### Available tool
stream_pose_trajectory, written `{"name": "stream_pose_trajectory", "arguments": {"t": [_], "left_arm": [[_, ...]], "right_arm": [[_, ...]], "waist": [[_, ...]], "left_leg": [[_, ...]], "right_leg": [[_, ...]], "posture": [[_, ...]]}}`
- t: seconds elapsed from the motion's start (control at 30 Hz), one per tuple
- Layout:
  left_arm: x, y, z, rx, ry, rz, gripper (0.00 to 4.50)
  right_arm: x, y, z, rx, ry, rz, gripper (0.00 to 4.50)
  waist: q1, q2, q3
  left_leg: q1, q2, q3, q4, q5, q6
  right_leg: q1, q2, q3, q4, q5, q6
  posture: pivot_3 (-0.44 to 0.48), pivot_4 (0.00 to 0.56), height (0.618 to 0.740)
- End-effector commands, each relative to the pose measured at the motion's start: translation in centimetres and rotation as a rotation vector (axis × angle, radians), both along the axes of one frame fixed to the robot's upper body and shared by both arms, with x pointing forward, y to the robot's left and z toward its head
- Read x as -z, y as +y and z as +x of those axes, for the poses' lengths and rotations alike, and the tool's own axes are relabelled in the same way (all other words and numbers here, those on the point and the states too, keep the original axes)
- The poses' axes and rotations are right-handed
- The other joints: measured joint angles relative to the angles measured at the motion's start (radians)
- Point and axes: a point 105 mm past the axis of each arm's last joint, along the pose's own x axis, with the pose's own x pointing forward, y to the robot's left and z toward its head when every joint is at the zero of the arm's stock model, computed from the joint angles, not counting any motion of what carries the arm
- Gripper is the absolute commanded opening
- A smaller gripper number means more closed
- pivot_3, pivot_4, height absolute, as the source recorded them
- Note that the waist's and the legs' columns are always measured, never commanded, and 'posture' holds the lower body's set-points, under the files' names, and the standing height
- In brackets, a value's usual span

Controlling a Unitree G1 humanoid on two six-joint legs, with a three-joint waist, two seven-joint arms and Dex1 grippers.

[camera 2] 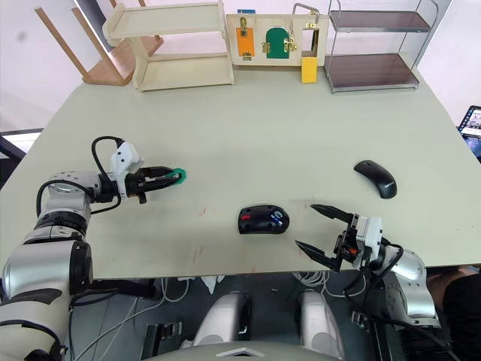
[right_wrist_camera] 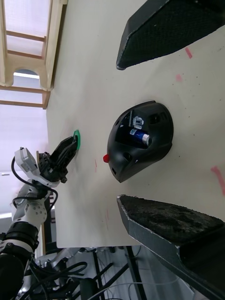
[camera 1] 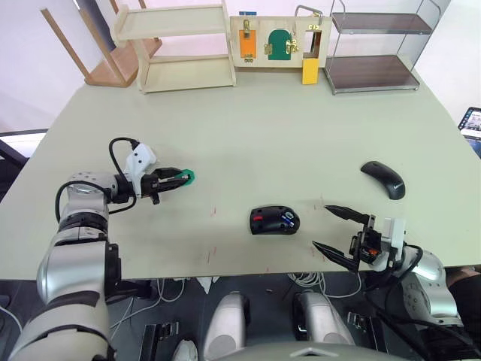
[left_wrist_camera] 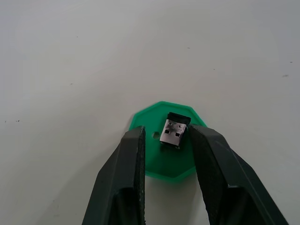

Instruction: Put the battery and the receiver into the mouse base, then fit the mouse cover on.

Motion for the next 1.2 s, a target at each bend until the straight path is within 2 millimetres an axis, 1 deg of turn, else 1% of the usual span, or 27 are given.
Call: {"name": "stream_pose_trajectory", "arguments": {"t": [0.03,0.53,0.6,0.63,0.67,0.7,1.2], "left_arm": [[-0.39,0.37,-0.09,0.0,-0.009,0.007,1.55],[-0.38,0.37,-0.12,0.001,-0.004,0.005,1.55],[-0.38,0.38,-0.13,0.002,-0.003,0.005,1.02],[-0.36,0.39,-0.15,0.002,-0.002,0.006,0.65],[-0.36,0.39,-0.16,0.003,-0.002,0.006,0.11],[-0.34,0.41,-0.17,0.002,-0.001,0.007,0.04],[-0.18,0.7,-0.2,-0.012,0.001,0.023,0.04]], "right_arm": [[-1.15,0.18,-0.15,-0.011,-0.063,0.008,4.5],[-1.18,0.17,-0.08,-0.006,-0.068,0.01,4.5],[-1.17,0.17,-0.08,-0.007,-0.068,0.01,4.5],[-1.17,0.16,-0.08,-0.007,-0.068,0.009,4.5],[-1.18,0.16,-0.07,-0.007,-0.069,0.009,4.5],[-1.17,0.15,-0.07,-0.007,-0.069,0.009,4.5],[-1.19,0.17,-0.04,-0.009,-0.071,0.014,4.5]], "waist": [[0.0,0.0,0.0],[0.0,0.0,0.0],[0.0,0.0,0.0],[0.0,0.0,0.0],[0.0,0.0,0.0],[0.0,0.0,0.0],[0.0,0.0,0.0]], "left_leg": [[0.0,0.0,0.0,0.0,0.0,0.0],[0.0,0.0,0.0,0.0,0.0,0.0],[0.0,0.0,0.0,0.0,0.0,0.0],[0.0,0.0,0.0,0.0,0.0,0.0],[0.0,0.0,0.0,0.0,0.0,0.0],[0.0,0.0,0.0,0.0,0.0,0.0],[0.0,0.0,0.0,0.0,0.0,0.0]], "right_leg": [[0.0,0.0,0.0,0.0,0.0,0.0],[0.0,0.0,0.0,0.0,0.001,-0.001],[0.0,0.0,0.0,0.0,0.001,-0.001],[0.0,0.0,0.0,0.0,0.001,-0.001],[0.0,0.0,0.0,0.0,0.001,-0.001],[0.0,0.0,0.0,0.0,0.001,-0.001],[0.0,0.0,0.0,0.0,0.001,-0.001]], "posture": [[0.0,0.15,0.74],[0.0,0.15,0.74],[0.0,0.15,0.74],[0.0,0.15,0.74],[0.0,0.15,0.74],[0.0,0.15,0.74],[0.0,0.15,0.74]]}}
